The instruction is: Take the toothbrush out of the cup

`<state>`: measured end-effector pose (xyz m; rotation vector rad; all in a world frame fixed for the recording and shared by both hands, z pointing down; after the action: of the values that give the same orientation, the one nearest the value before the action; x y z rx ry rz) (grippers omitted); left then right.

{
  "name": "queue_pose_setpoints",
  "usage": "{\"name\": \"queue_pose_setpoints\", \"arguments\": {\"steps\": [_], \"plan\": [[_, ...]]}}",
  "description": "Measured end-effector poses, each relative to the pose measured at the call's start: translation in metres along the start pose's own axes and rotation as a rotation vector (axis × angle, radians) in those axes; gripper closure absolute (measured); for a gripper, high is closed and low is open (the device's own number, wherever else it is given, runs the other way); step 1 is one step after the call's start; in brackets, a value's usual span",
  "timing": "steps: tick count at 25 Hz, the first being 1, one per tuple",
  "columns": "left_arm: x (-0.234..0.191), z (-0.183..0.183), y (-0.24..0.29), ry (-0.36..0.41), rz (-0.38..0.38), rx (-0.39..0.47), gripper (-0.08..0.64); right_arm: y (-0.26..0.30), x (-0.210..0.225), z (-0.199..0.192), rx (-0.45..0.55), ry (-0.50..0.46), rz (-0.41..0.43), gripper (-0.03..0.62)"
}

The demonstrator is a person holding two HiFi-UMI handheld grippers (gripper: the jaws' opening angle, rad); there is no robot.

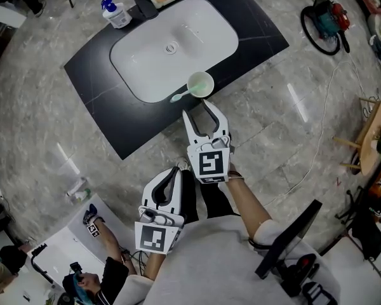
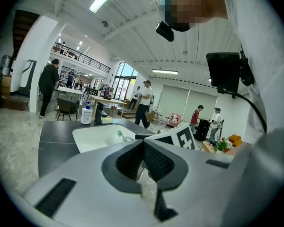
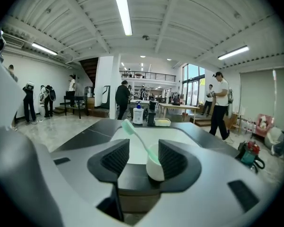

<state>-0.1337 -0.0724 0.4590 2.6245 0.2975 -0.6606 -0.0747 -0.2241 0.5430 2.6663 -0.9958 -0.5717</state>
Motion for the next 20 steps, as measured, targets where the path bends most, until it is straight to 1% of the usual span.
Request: {"name": "queue_pose_setpoints", "arguments": {"steps": [1, 3, 6, 7, 10, 14, 17, 20], "plan": [[-0.002, 0.0, -0.001, -0.001, 0.003, -0.001, 0.556, 0.005, 0.0, -0.002, -0.004, -0.002, -0.011, 0.405], [-0.005, 0.002, -0.003, 0.012, 0.007, -0.003, 0.556, 0.014, 0.0, -0.008, -0.024, -0.015, -0.024, 0.403], [-0.012, 0.004, -0.006, 0.093, -0.006, 0.004, 0.555, 0.025, -0.001, -0.013, -0.046, -0.046, -0.04, 0.4], [-0.014, 0.004, -0.007, 0.102, -0.008, 0.007, 0.555, 0.028, -0.001, -0.014, -0.049, -0.055, -0.044, 0.4], [-0.017, 0.007, -0.008, 0.102, -0.004, 0.009, 0.555, 0.036, -0.002, -0.015, -0.056, -0.044, -0.045, 0.4], [-0.023, 0.008, -0.011, 0.101, 0.006, 0.01, 0.555, 0.043, 0.001, -0.013, -0.054, -0.026, -0.069, 0.4], [-0.024, 0.01, -0.013, 0.073, 0.023, 0.0, 0.556, 0.046, 0.003, -0.014, -0.057, -0.03, -0.088, 0.402], [-0.025, 0.01, -0.014, 0.101, 0.014, 0.006, 0.555, 0.045, 0.005, -0.013, -0.059, -0.033, -0.099, 0.402]]}}
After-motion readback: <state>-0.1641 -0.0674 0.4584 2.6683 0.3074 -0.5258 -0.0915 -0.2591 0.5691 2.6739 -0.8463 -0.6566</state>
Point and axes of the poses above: the fingertips, and each gripper's own axes: y forward along the fingers, x to its right, z out of its top, the point moved 5 cm from there along -y, backward along the fingers, and after that the axes turned 13 degrees about -y, right-handed, at the moved point
